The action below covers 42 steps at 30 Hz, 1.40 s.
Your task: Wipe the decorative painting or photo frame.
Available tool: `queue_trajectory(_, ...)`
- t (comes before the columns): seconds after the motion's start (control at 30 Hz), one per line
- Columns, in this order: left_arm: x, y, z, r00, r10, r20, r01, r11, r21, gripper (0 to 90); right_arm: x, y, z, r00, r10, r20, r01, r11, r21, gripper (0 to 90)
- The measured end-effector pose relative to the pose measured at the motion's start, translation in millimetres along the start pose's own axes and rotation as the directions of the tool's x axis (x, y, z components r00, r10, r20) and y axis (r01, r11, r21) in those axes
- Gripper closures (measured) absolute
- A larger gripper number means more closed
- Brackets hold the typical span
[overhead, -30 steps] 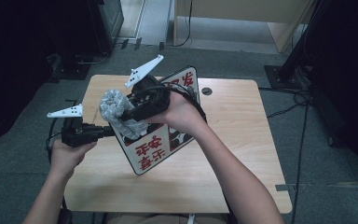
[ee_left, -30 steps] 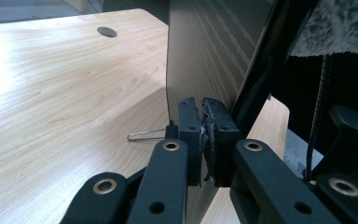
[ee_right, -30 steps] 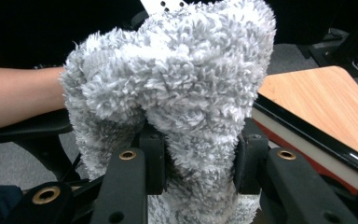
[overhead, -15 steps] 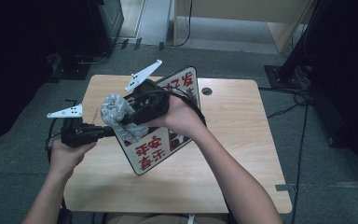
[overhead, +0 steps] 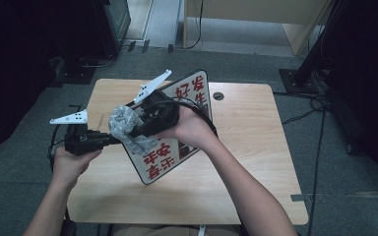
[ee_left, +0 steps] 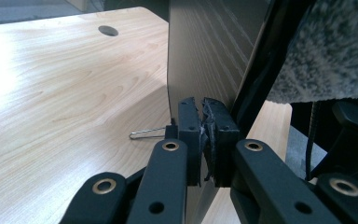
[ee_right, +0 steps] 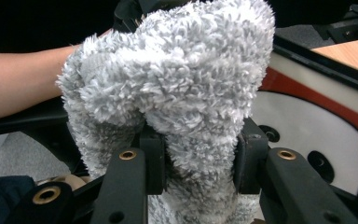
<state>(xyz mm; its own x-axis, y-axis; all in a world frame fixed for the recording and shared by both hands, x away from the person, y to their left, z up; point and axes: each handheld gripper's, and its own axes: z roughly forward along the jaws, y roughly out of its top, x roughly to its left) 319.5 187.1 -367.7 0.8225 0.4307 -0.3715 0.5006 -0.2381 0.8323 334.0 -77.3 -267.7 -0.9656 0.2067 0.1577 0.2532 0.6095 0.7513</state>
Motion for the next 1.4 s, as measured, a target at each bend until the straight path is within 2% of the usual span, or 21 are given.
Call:
queue_trajectory(0.4, -0.5, -0.2, -0.1, 1.0000, 0.001, -0.004, -0.001, 1.0000, 0.000, 86.4, -0.4, -10.2, 7.6, 0.9997, 0.018, -0.018, -0.018, 1.000, 0.000, 64.1)
queue_trajectory(1.17, -0.6, -0.8, -0.3, 1.0000, 0.001, -0.005, -0.001, 1.0000, -0.003, 86.2, 1.4, -24.7, 20.2, 0.9999, 0.003, -0.013, -0.002, 0.999, 0.050, 64.1)
queue_trajectory(1.4, -0.6, -1.1, 0.0, 1.0000, 0.001, -0.005, -0.001, 1.0000, -0.005, 86.3, 1.2, -30.4, 23.7, 0.9999, -0.004, -0.017, 0.005, 0.999, 0.051, 64.1)
